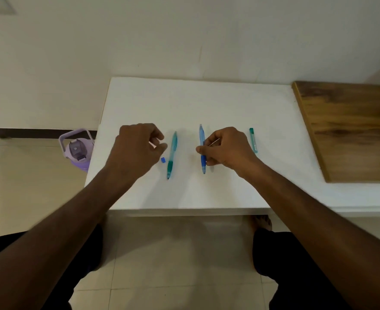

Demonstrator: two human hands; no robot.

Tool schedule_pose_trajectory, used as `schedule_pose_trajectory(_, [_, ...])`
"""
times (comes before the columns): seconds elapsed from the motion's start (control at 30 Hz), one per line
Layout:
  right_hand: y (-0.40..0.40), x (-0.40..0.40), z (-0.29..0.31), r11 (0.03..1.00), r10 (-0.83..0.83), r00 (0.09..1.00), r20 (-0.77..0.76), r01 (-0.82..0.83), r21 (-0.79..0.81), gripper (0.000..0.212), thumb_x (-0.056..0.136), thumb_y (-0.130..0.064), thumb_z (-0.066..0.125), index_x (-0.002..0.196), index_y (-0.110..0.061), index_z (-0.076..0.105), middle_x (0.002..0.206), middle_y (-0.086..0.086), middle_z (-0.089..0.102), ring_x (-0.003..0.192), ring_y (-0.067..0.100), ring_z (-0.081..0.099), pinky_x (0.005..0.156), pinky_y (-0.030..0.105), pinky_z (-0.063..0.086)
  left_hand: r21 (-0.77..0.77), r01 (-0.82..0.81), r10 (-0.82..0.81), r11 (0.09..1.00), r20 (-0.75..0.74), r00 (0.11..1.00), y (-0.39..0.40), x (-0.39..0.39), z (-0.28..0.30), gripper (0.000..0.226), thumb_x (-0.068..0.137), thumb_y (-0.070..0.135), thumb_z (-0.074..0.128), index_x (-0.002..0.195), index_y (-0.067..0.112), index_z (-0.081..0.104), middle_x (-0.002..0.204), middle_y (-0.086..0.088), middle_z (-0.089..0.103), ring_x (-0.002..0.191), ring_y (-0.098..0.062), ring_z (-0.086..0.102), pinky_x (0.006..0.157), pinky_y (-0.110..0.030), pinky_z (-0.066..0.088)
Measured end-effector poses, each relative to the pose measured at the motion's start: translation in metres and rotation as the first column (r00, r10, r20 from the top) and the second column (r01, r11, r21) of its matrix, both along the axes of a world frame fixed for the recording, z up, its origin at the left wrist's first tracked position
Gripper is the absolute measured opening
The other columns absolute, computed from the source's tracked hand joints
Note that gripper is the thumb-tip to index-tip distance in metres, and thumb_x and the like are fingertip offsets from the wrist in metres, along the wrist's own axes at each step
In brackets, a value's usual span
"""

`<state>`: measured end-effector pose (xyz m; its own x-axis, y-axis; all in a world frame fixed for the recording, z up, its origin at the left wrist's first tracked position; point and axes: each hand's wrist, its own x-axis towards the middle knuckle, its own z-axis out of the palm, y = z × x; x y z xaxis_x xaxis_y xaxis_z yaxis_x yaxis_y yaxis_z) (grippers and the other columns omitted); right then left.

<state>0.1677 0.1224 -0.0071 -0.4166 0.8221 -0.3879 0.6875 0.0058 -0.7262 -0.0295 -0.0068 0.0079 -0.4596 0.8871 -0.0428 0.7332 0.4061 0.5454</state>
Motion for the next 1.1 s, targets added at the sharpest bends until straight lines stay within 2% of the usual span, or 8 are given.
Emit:
schedule_pose_trajectory(0.1, [-0.001, -0.002, -0.009, 0.994, 0.041, 0.994, 0.100, -0.051, 0.098, 0.034, 0.079, -0.036, 0.092, 0.093, -0.013, 0.070, 0.076, -0.001, 0.078, 0.056, 0.009, 0.076, 0.065, 0.015, 0.060, -0.111, -0.006, 0.005, 0.994, -0.004, 1.000, -0.006, -0.002, -0.007, 0.029, 0.088, 0.038, 0.084, 0.108, 0.019, 0.075, 0.092, 0.006, 0.072, 0.078, -0.011, 0.067, 0.080, -0.026, 0.053])
schedule_pose_trajectory(0.23, [-0.005, -0.006, -0.013, 0.987, 0.065, 0.986, 0.156, -0.086, 0.134, 0.040, 0.079, -0.039, 0.091, 0.096, -0.010, 0.070, 0.083, 0.006, 0.080, 0.065, 0.017, 0.079, 0.080, 0.029, 0.065, -0.175, 0.038, -0.031, 0.984, 0.041, 0.999, -0.009, 0.003, -0.010, 0.031, 0.086, 0.040, 0.085, 0.109, 0.023, 0.076, 0.096, 0.006, 0.073, 0.075, -0.009, 0.066, 0.084, -0.028, 0.059])
schedule_pose_trajectory(0.33, [-0.003, -0.003, -0.003, 0.975, 0.085, 0.970, 0.227, -0.128, 0.182, 0.043, 0.080, -0.047, 0.088, 0.095, -0.012, 0.068, 0.079, 0.004, 0.078, 0.063, 0.014, 0.077, 0.077, 0.026, 0.063, -0.193, 0.066, -0.057, 0.979, 0.055, 0.997, -0.010, 0.007, -0.012, 0.031, 0.086, 0.037, 0.086, 0.112, 0.021, 0.077, 0.098, 0.004, 0.074, 0.075, -0.009, 0.065, 0.085, -0.027, 0.059])
schedule_pose_trajectory(0.57, [0.035, 0.043, 0.025, 0.893, 0.034, 0.960, 0.279, -0.154, 0.422, 0.017, 0.090, -0.026, 0.083, 0.083, -0.012, 0.077, 0.074, 0.000, 0.075, 0.069, 0.017, 0.074, 0.079, 0.035, 0.063, -0.199, 0.067, -0.068, 0.978, 0.002, 0.998, -0.008, 0.009, -0.013, 0.027, 0.092, 0.033, 0.081, 0.116, 0.019, 0.081, 0.102, 0.002, 0.077, 0.087, -0.014, 0.069, 0.083, -0.024, 0.054])
schedule_pose_trajectory(0.73, [0.028, 0.051, 0.006, 0.902, 0.061, 0.891, 0.450, -0.241, 0.357, 0.026, 0.089, -0.037, 0.083, 0.081, -0.014, 0.077, 0.076, 0.002, 0.074, 0.069, 0.013, 0.067, 0.069, 0.027, 0.051, -0.181, 0.066, -0.077, 0.981, -0.059, 0.995, -0.008, 0.010, -0.012, 0.020, 0.094, 0.032, 0.079, 0.109, 0.020, 0.082, 0.099, 0.003, 0.077, 0.085, -0.014, 0.070, 0.078, -0.026, 0.054])
schedule_pose_trajectory(0.93, [0.023, 0.050, -0.006, 0.904, 0.072, 0.870, 0.487, -0.263, 0.336, 0.026, 0.093, -0.036, 0.077, 0.085, -0.012, 0.073, 0.079, 0.006, 0.075, 0.073, 0.011, 0.062, 0.078, 0.029, 0.055, -0.164, 0.075, -0.082, 0.984, -0.038, 0.996, -0.006, 0.009, -0.017, 0.017, 0.089, 0.026, 0.084, 0.100, 0.015, 0.077, 0.092, 0.000, 0.074, 0.081, -0.015, 0.069, 0.084, -0.030, 0.060])
schedule_pose_trajectory(1.03, [0.022, 0.047, -0.001, 0.913, 0.087, 0.894, 0.440, -0.248, 0.323, 0.017, 0.094, -0.027, 0.074, 0.083, -0.014, 0.068, 0.077, 0.002, 0.071, 0.074, 0.017, 0.068, 0.078, 0.031, 0.058, -0.091, 0.038, -0.033, 0.995, 0.061, 0.998, -0.003, 0.004, -0.013, 0.016, 0.086, 0.025, 0.087, 0.096, 0.015, 0.078, 0.087, 0.002, 0.076, 0.073, -0.011, 0.069, 0.074, -0.015, 0.054])
schedule_pose_trajectory(1.1, [0.020, 0.041, 0.007, 0.938, 0.100, 0.948, 0.301, -0.191, 0.290, 0.013, 0.095, -0.026, 0.074, 0.088, -0.017, 0.068, 0.078, -0.006, 0.069, 0.077, 0.016, 0.070, 0.074, 0.028, 0.056, 0.008, -0.016, 0.014, 1.000, 0.206, 0.978, 0.000, 0.004, -0.006, 0.016, 0.085, 0.029, 0.087, 0.096, 0.021, 0.079, 0.083, 0.007, 0.078, 0.070, -0.008, 0.074, 0.067, -0.010, 0.054])
